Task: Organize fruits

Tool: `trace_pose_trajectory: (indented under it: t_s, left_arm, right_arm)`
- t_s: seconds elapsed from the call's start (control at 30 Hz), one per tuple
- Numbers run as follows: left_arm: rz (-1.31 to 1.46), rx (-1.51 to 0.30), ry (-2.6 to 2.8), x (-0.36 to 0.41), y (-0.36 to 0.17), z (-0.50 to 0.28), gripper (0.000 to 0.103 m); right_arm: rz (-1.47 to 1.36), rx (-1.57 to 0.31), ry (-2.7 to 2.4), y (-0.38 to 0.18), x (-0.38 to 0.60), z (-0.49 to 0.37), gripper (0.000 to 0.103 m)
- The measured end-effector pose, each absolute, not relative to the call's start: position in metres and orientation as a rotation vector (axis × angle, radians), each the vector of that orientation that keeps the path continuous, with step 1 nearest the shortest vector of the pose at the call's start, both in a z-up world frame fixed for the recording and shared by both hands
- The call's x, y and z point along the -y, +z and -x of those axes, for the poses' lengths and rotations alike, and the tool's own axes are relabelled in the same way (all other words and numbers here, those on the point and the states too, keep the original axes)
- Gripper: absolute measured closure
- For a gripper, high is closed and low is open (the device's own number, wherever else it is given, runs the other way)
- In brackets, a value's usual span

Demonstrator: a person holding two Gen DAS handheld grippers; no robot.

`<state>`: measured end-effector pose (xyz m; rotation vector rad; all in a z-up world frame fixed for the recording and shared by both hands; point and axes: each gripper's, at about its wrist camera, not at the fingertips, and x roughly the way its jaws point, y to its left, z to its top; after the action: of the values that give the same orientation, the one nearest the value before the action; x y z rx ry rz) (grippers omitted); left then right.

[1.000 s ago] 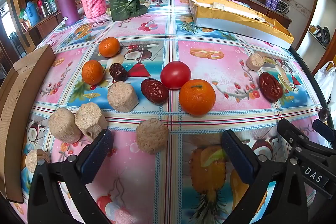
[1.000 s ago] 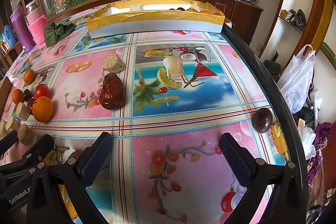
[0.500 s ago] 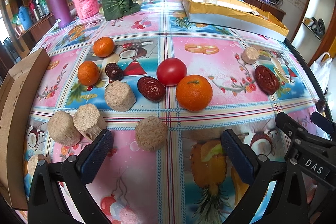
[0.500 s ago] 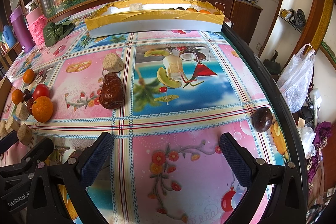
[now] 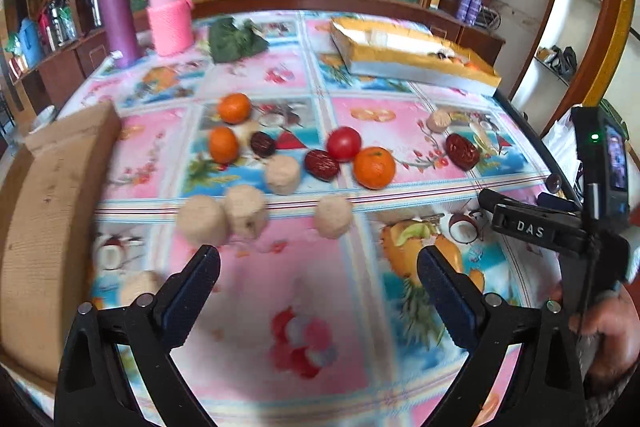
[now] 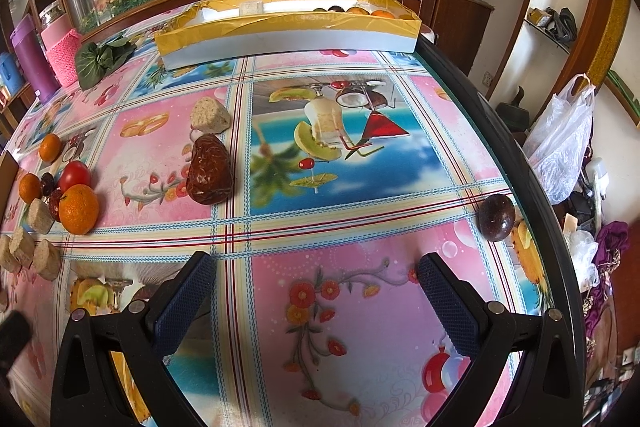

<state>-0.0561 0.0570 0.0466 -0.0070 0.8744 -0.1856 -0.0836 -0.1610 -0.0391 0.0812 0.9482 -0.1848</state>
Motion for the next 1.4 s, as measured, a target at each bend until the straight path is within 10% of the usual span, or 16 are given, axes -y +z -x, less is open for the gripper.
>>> trace_pose_trajectory:
  t_s: [0.93,1.4]
  left_arm:
    - [0.062,-0.606,-0.137,-0.161,0.115,0.149,0.013]
    - [0.072,-0.675,-0.136,-0.161,0.096,0.128,0.013]
  right_arm:
    - [-0.107,-0.493,-0.154,0.048,0.053,0.24,0.002]
    - [-0.067,-0.575,-0.107,0.028,0.041,0.219,0.002]
